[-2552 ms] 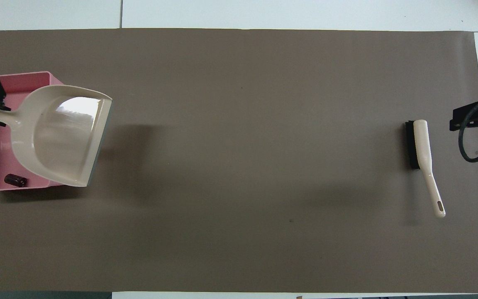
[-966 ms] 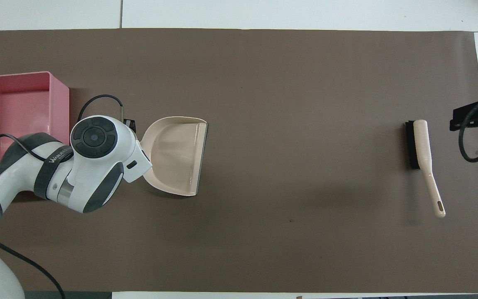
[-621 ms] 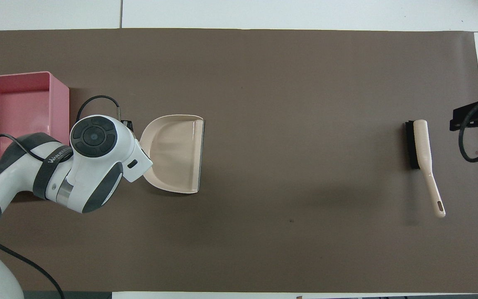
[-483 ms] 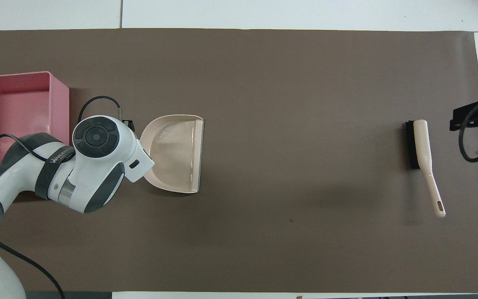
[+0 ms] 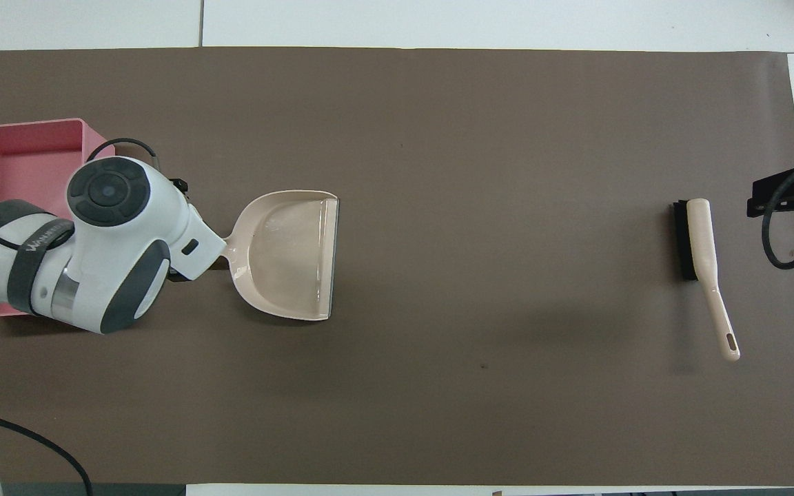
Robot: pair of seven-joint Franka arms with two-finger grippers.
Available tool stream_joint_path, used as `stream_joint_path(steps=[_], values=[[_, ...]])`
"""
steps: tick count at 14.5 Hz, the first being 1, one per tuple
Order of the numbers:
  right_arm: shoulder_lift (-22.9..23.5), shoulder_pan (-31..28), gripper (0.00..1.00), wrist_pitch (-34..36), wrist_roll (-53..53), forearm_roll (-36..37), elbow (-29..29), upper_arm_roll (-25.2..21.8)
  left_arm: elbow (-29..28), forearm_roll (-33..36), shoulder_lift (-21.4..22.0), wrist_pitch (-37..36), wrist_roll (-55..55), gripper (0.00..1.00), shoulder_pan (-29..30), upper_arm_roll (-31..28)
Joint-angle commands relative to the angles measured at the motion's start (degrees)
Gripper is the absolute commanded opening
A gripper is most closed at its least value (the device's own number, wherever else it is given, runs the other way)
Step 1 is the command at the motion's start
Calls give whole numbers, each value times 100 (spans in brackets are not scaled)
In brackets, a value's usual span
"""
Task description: Clean e-waste and dump in bin
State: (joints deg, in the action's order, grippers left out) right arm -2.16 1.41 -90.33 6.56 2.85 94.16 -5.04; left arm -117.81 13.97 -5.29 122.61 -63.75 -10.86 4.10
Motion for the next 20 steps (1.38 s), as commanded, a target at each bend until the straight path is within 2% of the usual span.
stream_joint_path(steps=[1,3,5,10,12,15,17,20], values=[[5,26,100,69,12,5,-56,-23,205,-342,-42,-141,20,99,477,12],[5,26,100,69,12,5,-56,-23,232,-579,-7,-150,274,99,759,3],[5,26,100,42,29,5,-56,-23,232,-633,46,-219,1001,99,953,3],[-30,0,100,-308,3,-21,-152,-23,232,-633,546,-930,3357,99,866,30],[-100,9,100,-91,-14,-57,-187,-23,232,-659,818,-1220,4025,99,752,39],[-83,26,100,25,-243,-13,-276,-23,249,-1185,1065,-1441,4853,99,743,30],[-92,52,100,7,-234,-48,-258,-14,494,-1230,1057,-1581,4890,99,778,30],[-144,53,100,25,-225,-57,-153,-5,1284,-1643,882,-2275,4942,99,918,-5]])
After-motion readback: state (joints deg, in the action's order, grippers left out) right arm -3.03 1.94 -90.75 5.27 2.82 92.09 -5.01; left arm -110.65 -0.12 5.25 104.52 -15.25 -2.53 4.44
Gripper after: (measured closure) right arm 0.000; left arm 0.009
